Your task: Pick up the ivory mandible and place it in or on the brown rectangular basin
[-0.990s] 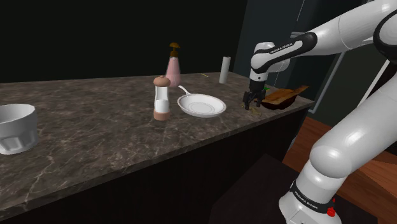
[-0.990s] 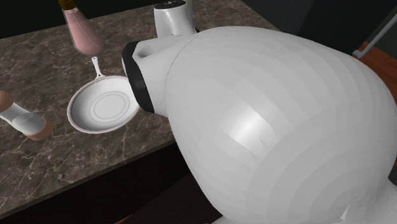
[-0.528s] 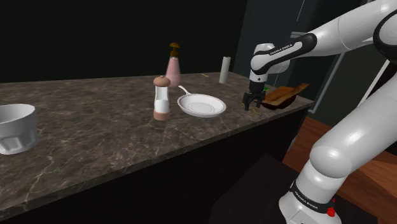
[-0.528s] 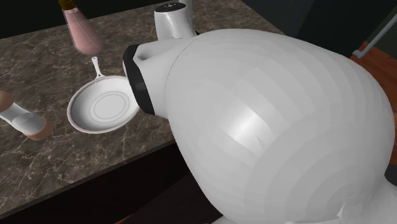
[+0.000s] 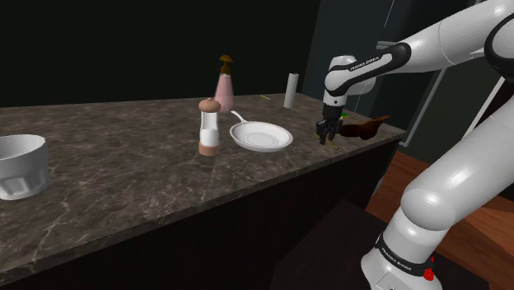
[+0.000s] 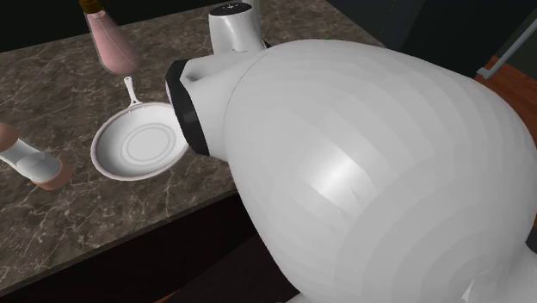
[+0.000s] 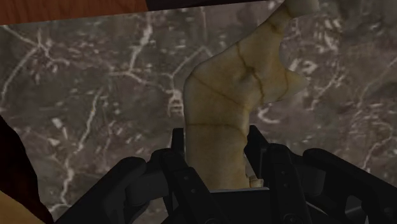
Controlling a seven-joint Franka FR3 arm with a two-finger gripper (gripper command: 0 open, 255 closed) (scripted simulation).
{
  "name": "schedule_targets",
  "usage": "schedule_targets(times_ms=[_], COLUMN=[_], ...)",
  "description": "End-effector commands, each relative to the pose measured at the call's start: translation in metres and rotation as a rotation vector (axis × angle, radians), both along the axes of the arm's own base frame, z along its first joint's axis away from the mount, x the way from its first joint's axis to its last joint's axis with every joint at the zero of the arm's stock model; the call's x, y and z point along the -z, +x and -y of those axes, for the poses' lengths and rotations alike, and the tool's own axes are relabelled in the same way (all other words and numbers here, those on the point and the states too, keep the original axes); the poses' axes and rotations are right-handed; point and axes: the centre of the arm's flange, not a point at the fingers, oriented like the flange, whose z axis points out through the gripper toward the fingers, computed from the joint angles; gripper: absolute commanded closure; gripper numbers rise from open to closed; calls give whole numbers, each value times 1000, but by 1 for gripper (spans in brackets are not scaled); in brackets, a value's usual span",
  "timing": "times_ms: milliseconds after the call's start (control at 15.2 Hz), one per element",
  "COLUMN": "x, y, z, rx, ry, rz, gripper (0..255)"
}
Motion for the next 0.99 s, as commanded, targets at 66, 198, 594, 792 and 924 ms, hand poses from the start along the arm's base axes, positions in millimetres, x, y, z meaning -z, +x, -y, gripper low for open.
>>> schedule_targets(times_ms=[66,198,594,792,924], x=[4,-1,-33,-49,-59], y=[-2,-1,-1,-1,-1], z=[2,2,2,2,2], rx=[5,5,5,5,5], ry=[1,1,1,1,1], rz=[-10,-11,-11,-11,-11], gripper=[255,255,255,255,255])
